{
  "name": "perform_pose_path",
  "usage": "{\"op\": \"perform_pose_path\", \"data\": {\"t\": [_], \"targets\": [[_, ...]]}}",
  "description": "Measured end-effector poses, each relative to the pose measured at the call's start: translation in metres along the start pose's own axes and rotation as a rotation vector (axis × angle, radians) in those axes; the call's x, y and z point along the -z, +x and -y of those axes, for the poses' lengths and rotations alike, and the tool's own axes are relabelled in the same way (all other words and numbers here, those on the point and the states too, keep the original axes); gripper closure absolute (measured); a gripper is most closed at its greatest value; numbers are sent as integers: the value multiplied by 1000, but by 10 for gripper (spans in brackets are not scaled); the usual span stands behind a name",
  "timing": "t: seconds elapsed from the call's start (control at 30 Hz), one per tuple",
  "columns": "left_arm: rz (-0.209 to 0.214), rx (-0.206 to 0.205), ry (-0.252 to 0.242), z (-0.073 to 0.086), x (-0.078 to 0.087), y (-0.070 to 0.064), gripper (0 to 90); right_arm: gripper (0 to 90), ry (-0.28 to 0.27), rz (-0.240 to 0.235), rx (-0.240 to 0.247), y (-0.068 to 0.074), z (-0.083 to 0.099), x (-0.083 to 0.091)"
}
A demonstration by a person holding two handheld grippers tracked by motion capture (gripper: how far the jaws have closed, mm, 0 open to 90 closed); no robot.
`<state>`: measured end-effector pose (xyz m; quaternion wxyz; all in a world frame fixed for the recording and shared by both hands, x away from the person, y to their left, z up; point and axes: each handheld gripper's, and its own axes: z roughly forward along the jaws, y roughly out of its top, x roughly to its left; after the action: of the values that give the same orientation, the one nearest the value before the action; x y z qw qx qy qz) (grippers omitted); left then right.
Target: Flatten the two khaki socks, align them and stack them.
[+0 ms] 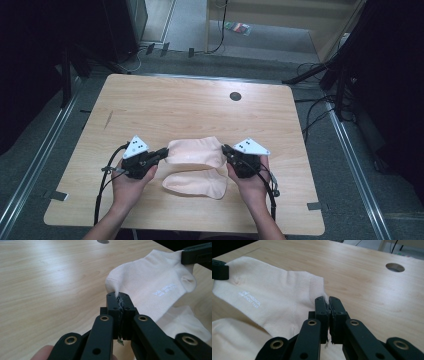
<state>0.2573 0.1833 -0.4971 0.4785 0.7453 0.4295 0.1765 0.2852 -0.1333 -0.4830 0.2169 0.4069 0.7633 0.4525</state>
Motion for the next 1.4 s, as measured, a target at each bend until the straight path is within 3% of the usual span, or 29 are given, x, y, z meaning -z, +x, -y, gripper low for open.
{"op": "perform_pose_path", "data": {"t": [0.23, 0.43, 0.73, 1.03, 1.4], "targets": [[14, 7, 12, 16, 16, -11, 900, 873, 31, -34, -21, 11, 18, 19], [-1, -21, 58, 28, 27, -25, 900, 873, 64, -45, -13, 18, 28, 30], [0, -9, 80, 41, 33, -24, 900, 878, 107, -53, -6, 22, 38, 38], [-25, -71, 109, 43, 24, -37, 899, 877, 136, -48, -24, 21, 46, 32], [-37, -81, 132, 45, 17, -37, 896, 876, 162, -81, -29, 22, 47, 27]]}}
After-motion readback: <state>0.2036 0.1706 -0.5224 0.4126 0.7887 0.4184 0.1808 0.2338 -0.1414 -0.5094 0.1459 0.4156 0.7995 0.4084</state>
